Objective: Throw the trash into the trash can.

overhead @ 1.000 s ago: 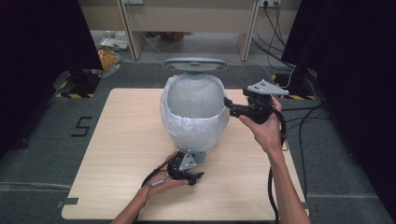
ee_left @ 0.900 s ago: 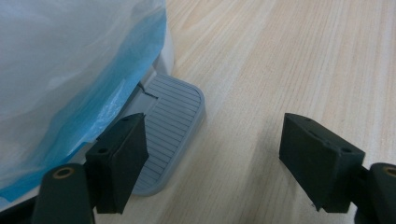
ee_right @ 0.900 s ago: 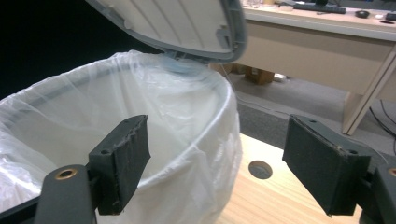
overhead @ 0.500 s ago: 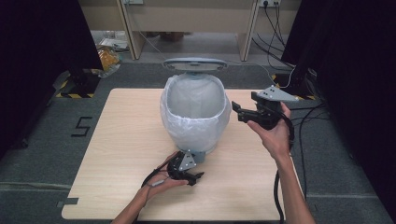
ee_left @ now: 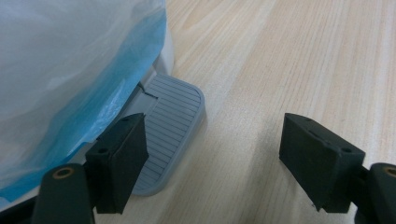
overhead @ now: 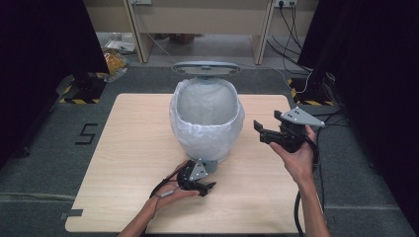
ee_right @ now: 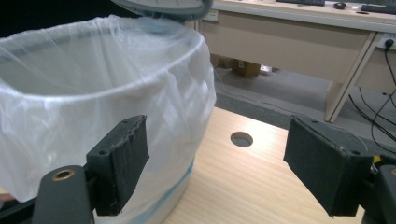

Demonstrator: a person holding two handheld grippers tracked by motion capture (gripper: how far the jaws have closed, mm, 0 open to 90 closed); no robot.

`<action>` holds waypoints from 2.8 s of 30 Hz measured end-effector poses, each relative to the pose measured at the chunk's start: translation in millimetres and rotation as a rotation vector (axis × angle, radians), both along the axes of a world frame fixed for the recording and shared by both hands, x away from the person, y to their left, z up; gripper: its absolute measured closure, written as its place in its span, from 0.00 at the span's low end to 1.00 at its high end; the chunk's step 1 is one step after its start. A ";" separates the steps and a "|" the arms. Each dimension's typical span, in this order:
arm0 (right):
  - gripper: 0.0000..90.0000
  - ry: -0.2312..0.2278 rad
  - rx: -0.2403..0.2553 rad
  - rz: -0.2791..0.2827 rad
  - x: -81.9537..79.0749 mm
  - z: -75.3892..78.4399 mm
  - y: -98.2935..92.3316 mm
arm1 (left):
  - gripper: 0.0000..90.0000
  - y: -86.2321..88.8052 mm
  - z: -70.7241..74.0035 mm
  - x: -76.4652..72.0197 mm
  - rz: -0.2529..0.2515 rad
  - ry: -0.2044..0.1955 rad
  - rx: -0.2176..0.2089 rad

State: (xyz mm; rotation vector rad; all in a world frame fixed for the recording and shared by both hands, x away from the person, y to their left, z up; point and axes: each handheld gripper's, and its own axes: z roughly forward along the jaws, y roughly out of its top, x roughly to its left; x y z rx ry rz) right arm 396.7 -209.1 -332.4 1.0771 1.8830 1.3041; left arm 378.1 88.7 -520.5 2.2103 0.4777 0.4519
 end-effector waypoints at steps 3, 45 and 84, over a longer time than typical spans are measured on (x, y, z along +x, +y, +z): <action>0.24 0.001 -0.001 0.001 -5.3 -8.7 -4.1 | 0.25 0.0 0.0 0.0 0.000 0.000 0.000; 0.24 0.106 -0.015 -0.012 -50.6 -111.1 -0.1 | 0.25 -0.1 -0.2 0.0 0.000 -0.003 -0.001; 0.22 0.360 -0.170 -0.022 -57.5 -183.7 5.4 | 0.25 0.1 -0.1 0.0 -0.002 -0.005 0.003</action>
